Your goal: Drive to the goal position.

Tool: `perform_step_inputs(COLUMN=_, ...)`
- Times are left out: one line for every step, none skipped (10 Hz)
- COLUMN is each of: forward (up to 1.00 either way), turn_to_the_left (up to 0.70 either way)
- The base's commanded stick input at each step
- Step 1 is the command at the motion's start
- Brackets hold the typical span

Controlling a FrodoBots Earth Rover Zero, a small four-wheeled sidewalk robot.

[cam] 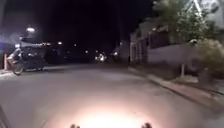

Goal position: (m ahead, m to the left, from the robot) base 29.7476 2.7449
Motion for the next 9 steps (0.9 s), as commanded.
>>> perform_step_inputs(forward=0.85, turn_to_the_left=0.00)
perform_step_inputs(forward=0.85, turn_to_the_left=0.00)
perform_step_inputs(forward=0.85, turn_to_the_left=0.00)
perform_step_inputs(forward=0.85, turn_to_the_left=0.00)
perform_step_inputs(forward=0.85, turn_to_the_left=0.00)
perform_step_inputs(forward=0.85, turn_to_the_left=-0.04)
perform_step_inputs(forward=0.85, turn_to_the_left=-0.19)
perform_step_inputs(forward=0.85, turn_to_the_left=-0.34)
perform_step_inputs(forward=0.85, turn_to_the_left=-0.32)
